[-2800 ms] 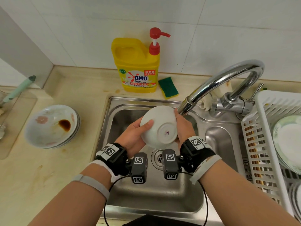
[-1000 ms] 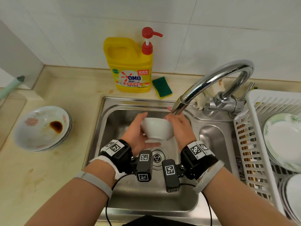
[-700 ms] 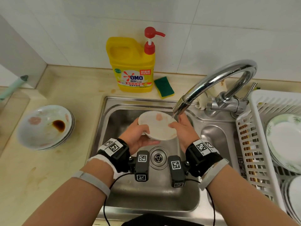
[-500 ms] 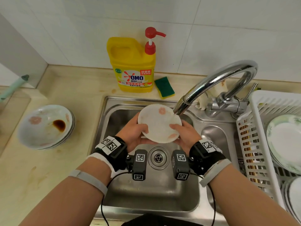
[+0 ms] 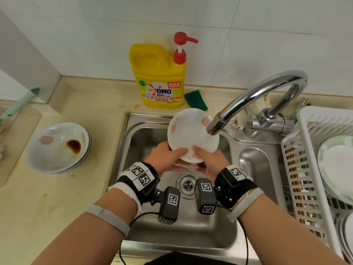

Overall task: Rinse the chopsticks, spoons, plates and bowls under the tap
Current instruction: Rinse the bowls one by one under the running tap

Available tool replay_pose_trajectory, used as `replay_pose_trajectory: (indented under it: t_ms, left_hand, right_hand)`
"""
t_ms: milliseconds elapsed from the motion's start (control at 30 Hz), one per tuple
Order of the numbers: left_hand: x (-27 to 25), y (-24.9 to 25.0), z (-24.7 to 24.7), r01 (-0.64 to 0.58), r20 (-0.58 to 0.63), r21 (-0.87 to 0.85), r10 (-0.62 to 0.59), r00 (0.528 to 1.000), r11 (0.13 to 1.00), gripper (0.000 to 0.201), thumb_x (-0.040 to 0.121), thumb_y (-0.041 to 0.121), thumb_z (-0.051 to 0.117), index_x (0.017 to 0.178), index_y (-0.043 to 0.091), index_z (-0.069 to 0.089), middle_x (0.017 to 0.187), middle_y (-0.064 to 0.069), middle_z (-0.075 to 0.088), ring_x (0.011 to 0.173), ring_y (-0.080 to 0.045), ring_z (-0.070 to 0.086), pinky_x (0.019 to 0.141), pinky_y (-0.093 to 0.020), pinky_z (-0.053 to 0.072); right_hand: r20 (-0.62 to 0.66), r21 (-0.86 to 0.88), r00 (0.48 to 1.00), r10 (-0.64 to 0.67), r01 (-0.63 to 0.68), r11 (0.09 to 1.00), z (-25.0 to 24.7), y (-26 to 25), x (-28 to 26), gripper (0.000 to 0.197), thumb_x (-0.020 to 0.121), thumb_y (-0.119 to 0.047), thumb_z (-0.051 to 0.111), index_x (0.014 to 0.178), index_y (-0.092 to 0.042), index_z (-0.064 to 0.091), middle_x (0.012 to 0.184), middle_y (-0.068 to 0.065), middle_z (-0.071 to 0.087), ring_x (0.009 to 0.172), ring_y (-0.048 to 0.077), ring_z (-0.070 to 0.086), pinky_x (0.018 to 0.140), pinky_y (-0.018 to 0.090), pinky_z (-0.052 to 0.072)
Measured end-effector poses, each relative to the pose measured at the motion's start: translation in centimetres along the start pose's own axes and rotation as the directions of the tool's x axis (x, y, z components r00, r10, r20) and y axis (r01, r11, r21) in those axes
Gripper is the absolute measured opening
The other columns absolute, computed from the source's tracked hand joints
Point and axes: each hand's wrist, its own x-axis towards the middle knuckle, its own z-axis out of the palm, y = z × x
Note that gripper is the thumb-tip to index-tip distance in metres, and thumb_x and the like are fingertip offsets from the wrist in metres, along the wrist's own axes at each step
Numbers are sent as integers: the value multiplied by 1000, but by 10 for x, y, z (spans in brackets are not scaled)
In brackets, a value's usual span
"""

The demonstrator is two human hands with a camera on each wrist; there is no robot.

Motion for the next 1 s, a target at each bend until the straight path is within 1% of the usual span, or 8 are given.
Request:
replay_pose_trajectory:
  t_ms: [233,333,433,533,700,767,900,1000]
  left_hand:
    - [-4,13,-7,-7,7,21,7,1000,1000,36,96,-4,46,130,-6,55,105,-28,72,87,-37,76,73,-39,65]
    - [-3,23,-18,-58,19,224,55,998,973,35,94,-6,46,127,-2,56,106,-21,71,84,-34,76,75,-45,64]
    - [-5,33,-29,-116,78,462,90,993,879,35,95,-3,45,125,13,53,107,-7,67,80,-28,76,69,-37,65]
    - [-7,36,-33,-132,83,520,104,991,844,35,94,-1,47,124,15,52,107,-7,67,77,-25,76,67,-34,64]
    - [-1,18,-31,-105,-109,412,164,980,905,23,92,4,58,113,-5,64,79,-9,71,56,-12,70,54,-23,57]
    - [0,7,-24,-74,-136,277,115,984,958,28,95,12,65,119,-2,64,82,-10,71,57,-12,67,56,-25,57]
    - [-5,-3,-9,12,-12,-69,-13,1000,998,29,102,14,58,130,6,55,100,-20,73,74,-27,74,67,-36,63]
    - [-5,3,-15,42,15,-46,-42,999,998,33,101,3,51,135,4,51,110,-27,70,77,-32,75,68,-37,64]
  right_hand:
    - [5,-171,1000,14,-13,985,0,-2,10,34,86,-36,80,103,-8,69,66,4,55,45,10,39,45,24,39]
    - [21,-212,1000,-21,25,977,-5,-10,14,45,81,-41,83,108,-8,70,67,5,61,46,12,45,51,27,46]
    - [32,-333,998,-51,58,941,-11,-22,14,52,79,-52,82,104,-9,69,68,8,65,49,15,55,57,31,55]
    - [99,-420,993,-71,107,901,-10,-34,11,53,86,-59,71,104,-9,66,71,12,68,51,21,58,56,34,57]
    - [140,-459,977,-163,210,863,-5,-35,10,50,99,-54,56,105,-5,64,60,13,62,45,22,53,45,29,50]
    - [140,-418,975,-173,217,882,-1,-27,9,45,101,-51,54,102,-7,63,57,8,57,44,19,48,45,30,47]
    - [145,-380,983,-110,158,911,5,-9,9,44,99,-54,54,95,-10,60,54,2,47,43,14,37,45,27,35]
    - [128,-446,990,-57,108,888,1,-12,8,41,95,-50,64,92,-8,62,49,1,50,40,12,37,45,25,36]
